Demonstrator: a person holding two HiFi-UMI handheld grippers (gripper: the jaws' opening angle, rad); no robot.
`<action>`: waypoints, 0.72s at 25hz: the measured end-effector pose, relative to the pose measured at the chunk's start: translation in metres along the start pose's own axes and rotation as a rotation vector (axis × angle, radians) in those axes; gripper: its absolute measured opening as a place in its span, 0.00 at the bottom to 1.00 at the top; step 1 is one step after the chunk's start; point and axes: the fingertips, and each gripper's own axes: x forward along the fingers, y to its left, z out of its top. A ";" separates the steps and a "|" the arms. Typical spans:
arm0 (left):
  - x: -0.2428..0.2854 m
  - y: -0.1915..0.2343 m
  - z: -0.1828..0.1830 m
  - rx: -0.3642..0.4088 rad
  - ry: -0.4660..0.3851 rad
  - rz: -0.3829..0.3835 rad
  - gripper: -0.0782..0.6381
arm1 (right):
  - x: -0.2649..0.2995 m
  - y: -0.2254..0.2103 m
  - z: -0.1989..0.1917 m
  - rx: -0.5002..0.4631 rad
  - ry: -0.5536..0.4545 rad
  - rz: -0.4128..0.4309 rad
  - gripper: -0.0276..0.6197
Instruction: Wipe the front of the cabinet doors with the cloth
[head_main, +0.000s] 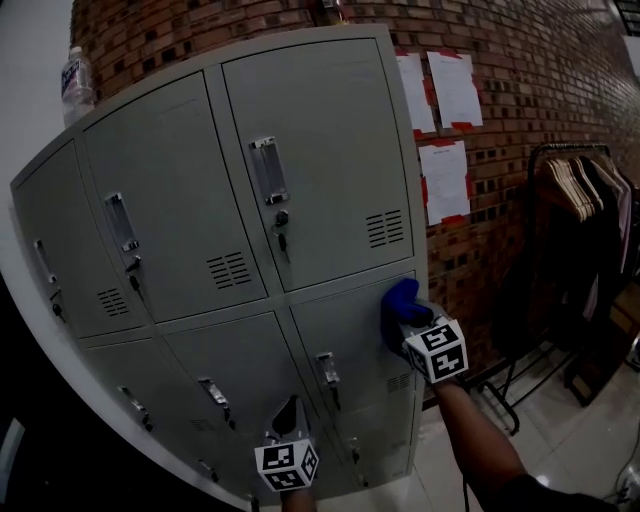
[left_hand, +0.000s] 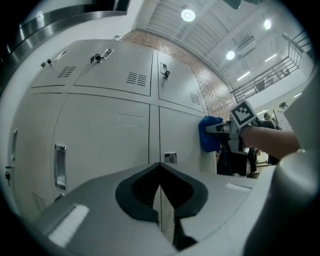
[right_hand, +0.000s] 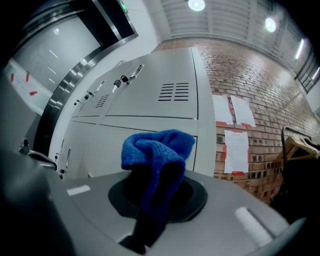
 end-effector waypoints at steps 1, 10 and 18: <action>-0.001 0.000 -0.001 0.001 0.001 -0.002 0.13 | 0.000 -0.003 0.000 -0.003 0.001 -0.005 0.12; -0.010 0.001 -0.012 0.018 0.026 -0.046 0.13 | -0.005 0.029 0.007 0.003 -0.025 0.032 0.12; -0.021 -0.002 -0.015 0.011 0.023 -0.080 0.13 | 0.032 0.145 0.003 0.016 -0.029 0.218 0.12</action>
